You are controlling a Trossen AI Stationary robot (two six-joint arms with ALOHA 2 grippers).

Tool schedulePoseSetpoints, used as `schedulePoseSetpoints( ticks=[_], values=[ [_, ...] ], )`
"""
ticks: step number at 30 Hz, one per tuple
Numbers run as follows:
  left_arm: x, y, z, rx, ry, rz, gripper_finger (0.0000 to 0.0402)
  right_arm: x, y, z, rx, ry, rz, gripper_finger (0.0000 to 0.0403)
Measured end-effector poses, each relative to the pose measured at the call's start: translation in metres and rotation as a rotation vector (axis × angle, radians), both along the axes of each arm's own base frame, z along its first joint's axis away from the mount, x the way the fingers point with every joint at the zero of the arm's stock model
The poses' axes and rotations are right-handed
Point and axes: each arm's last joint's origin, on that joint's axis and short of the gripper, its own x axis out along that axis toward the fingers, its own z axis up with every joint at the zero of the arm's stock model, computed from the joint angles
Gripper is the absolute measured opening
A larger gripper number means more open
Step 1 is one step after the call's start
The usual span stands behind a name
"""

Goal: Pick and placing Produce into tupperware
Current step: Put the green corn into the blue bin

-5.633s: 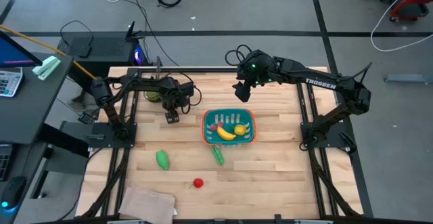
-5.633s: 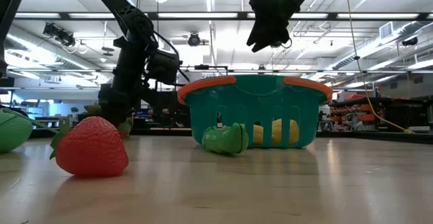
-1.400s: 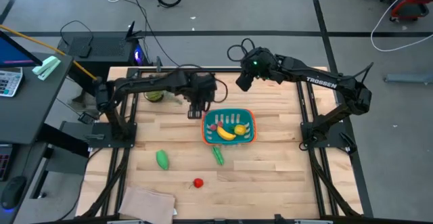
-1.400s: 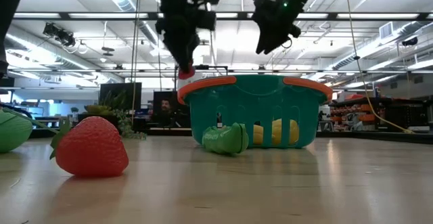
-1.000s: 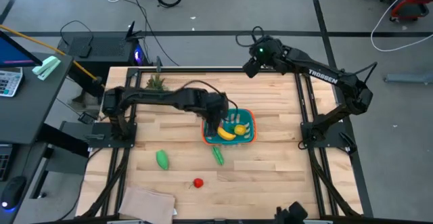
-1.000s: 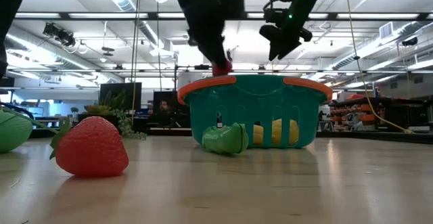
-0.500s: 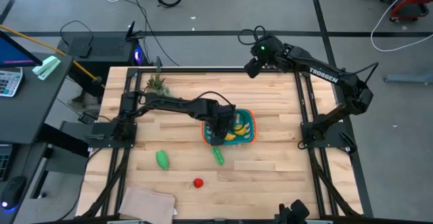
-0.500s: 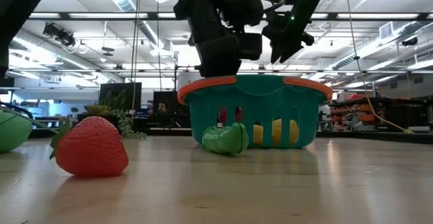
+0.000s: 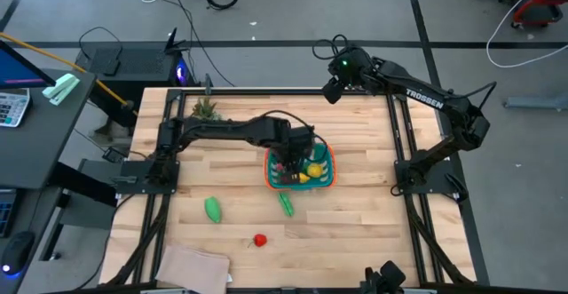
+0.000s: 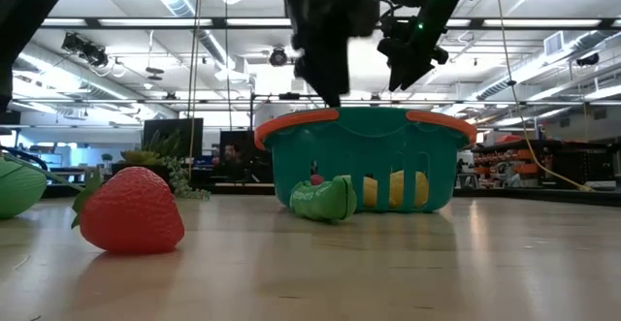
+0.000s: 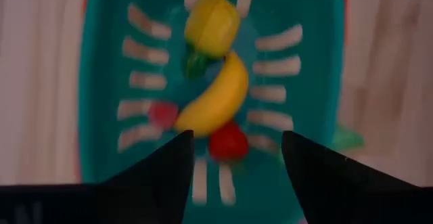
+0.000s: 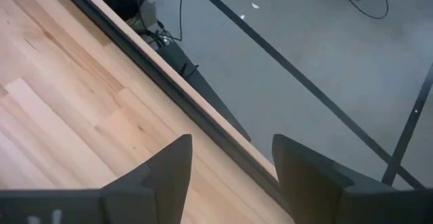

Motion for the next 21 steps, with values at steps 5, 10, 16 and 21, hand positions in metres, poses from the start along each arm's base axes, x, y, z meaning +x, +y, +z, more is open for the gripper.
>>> schedulePoseSetpoints(
  ticks=[5,10,16,21],
  values=[
    [-0.020,-0.005,0.044,-0.032,0.124,0.078,0.0222,0.000,0.000,0.000,0.000,0.000,0.001,0.0214],
    [-0.038,-0.024,0.066,-0.102,0.242,0.319,0.0221,0.000,0.000,0.000,0.000,0.001,0.001,0.0214],
    [-0.054,-0.060,0.081,-0.193,0.233,0.463,0.0226,-0.001,0.001,-0.001,0.008,0.016,0.006,0.0214],
    [-0.070,-0.089,0.079,-0.227,0.277,0.571,0.0219,-0.001,0.001,-0.001,-0.001,0.033,0.024,0.0214]
  ],
)
